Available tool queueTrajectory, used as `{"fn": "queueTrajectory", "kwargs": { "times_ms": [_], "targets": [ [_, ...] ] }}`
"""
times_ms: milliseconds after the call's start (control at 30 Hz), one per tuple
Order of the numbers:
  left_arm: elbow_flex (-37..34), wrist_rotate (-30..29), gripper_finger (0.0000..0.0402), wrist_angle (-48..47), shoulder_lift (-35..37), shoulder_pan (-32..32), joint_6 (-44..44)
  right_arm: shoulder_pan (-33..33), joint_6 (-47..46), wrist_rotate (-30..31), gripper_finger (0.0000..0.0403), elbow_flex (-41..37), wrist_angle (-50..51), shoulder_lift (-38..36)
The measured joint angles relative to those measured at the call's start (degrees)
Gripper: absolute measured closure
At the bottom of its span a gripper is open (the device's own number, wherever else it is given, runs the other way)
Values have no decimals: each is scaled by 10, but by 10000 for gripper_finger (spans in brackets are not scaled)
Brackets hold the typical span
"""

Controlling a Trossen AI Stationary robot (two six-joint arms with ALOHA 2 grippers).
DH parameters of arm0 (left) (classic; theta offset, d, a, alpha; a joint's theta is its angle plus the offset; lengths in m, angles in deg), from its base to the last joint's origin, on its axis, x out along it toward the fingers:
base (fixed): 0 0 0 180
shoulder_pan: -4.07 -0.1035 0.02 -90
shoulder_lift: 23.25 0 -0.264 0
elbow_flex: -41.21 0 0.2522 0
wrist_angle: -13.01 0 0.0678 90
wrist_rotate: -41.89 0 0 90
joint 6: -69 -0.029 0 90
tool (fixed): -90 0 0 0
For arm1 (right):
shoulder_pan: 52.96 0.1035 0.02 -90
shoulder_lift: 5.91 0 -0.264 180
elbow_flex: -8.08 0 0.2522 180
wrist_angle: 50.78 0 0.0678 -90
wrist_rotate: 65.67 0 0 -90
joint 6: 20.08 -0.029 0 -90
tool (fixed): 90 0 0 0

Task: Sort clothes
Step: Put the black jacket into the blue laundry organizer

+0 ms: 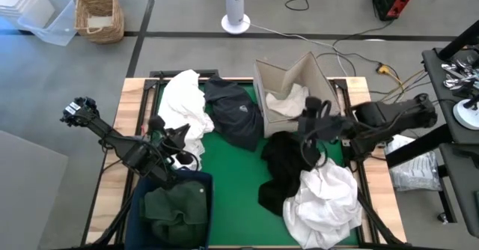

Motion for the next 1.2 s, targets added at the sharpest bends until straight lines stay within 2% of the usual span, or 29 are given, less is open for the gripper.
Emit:
{"fn": "queueTrajectory", "kwargs": {
  "times_ms": [200, 333, 433, 733, 1000, 1200],
  "targets": [
    [0, 0, 401, 78, 0, 0, -88, 41, -17, -70, 182, -39, -4, 2],
    [0, 0, 401, 111, 0, 0, -123, 58, -46, -78, 182, -65, -3, 2],
    [0, 0, 402, 119, 0, 0, -130, 68, -62, -83, 181, -79, -1, 4],
    [0, 1, 402, 126, 0, 0, -130, 72, -95, -148, 182, -116, 1, 12],
    [0, 1, 401, 139, 0, 0, -130, 73, -94, -153, 183, -147, 5, 12],
    [0, 2, 401, 148, 0, 0, -132, 76, -161, -219, 184, -169, 16, 12]
  ]
}}
